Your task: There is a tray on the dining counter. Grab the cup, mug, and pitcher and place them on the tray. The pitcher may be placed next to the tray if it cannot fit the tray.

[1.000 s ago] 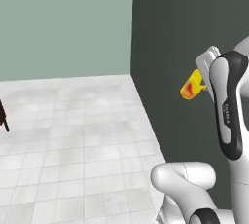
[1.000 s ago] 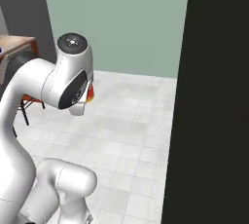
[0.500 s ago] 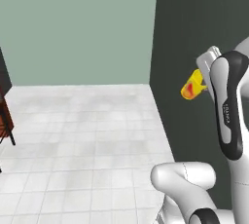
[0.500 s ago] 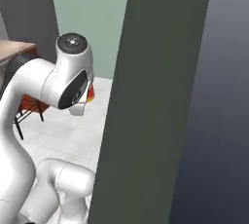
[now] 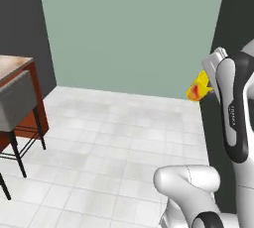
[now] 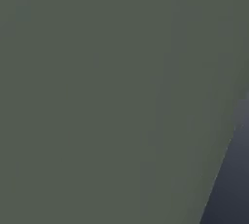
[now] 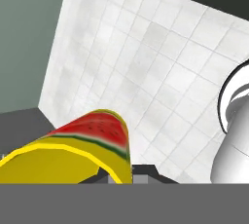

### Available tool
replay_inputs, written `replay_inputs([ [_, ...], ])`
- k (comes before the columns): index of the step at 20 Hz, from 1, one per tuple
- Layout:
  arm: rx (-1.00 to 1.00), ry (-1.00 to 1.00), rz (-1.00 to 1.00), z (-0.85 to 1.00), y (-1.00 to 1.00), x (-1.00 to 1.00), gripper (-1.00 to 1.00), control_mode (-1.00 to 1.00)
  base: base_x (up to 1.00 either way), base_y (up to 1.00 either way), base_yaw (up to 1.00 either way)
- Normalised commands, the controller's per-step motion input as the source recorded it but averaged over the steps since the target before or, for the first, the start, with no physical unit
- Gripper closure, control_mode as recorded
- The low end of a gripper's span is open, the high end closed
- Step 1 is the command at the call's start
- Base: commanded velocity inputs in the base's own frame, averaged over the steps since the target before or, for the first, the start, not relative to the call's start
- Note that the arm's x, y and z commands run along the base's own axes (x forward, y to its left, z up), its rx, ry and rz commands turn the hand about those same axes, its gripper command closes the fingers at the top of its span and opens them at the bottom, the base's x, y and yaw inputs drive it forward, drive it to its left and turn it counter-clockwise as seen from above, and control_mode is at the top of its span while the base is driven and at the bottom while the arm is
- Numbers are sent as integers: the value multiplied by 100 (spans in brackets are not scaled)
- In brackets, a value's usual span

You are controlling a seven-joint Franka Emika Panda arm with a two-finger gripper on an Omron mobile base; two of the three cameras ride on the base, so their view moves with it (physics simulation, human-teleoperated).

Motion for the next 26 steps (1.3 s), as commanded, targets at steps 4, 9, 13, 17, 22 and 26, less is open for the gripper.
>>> replay_inputs([
  [4, 0, 0, 0, 0, 0, 0, 100, 100, 88, 0, 50],
  [9, 0, 0, 0, 0, 0, 0, 100, 100, 90, -2, 48],
  [13, 0, 0, 0, 0, 0, 0, 100, 100, 89, -4, 46],
  [17, 0, 0, 0, 0, 0, 0, 100, 100, 94, -4, 46],
  [22, 0, 0, 0, 0, 0, 0, 100, 100, 92, 0, 47],
  [26, 0, 0, 0, 0, 0, 0, 100, 100, 83, 0, 48],
])
